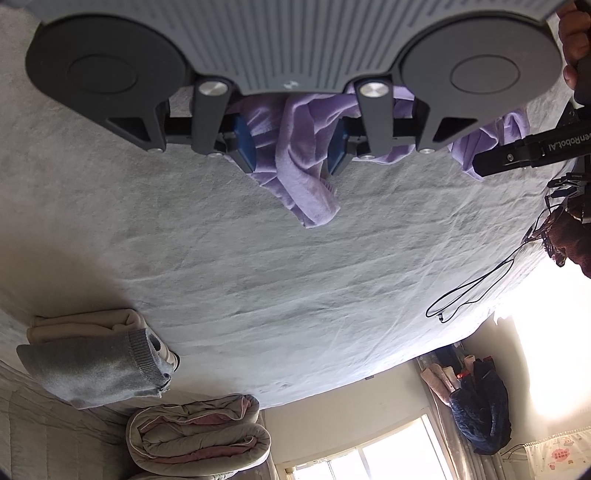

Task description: Fold clothes

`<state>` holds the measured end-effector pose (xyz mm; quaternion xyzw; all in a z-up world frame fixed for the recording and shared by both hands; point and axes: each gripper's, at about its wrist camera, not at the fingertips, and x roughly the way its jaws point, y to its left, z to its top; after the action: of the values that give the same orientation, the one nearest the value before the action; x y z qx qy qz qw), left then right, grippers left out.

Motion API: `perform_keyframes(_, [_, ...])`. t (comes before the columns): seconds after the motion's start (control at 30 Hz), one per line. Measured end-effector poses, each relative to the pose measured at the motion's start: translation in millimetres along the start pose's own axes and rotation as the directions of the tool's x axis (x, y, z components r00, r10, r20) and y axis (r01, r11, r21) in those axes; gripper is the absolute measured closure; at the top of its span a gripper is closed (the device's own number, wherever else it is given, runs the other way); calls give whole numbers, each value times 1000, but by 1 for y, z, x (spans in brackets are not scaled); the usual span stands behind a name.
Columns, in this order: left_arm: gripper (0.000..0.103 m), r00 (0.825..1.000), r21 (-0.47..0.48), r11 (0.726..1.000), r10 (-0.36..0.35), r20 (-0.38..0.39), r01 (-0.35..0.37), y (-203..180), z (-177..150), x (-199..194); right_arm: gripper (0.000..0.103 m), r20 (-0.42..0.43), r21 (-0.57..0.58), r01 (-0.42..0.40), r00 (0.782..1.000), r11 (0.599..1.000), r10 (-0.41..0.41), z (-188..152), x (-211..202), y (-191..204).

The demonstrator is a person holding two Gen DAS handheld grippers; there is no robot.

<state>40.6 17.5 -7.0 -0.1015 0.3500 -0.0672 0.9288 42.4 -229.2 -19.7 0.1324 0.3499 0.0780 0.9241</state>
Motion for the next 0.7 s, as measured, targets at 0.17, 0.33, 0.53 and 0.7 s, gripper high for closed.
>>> perform_keyframes(0.17, [34, 1000, 17, 1000, 2, 1, -2, -1, -1, 0, 55, -2, -3, -12, 1000, 1000, 12, 0, -1, 1])
perform_keyframes(0.33, [34, 1000, 26, 1000, 6, 4, -6, -2, -1, 0, 55, -1, -16, -26, 1000, 1000, 26, 0, -3, 5])
perform_keyframes(0.53, [34, 1000, 31, 999, 12, 5, -12, -3, -1, -1, 55, -4, -26, -24, 1000, 999, 24, -2, -4, 6])
perform_keyframes(0.7, [34, 1000, 32, 999, 7, 7, -7, -2, -1, -3, 55, -6, -35, -17, 1000, 999, 17, -4, -3, 7])
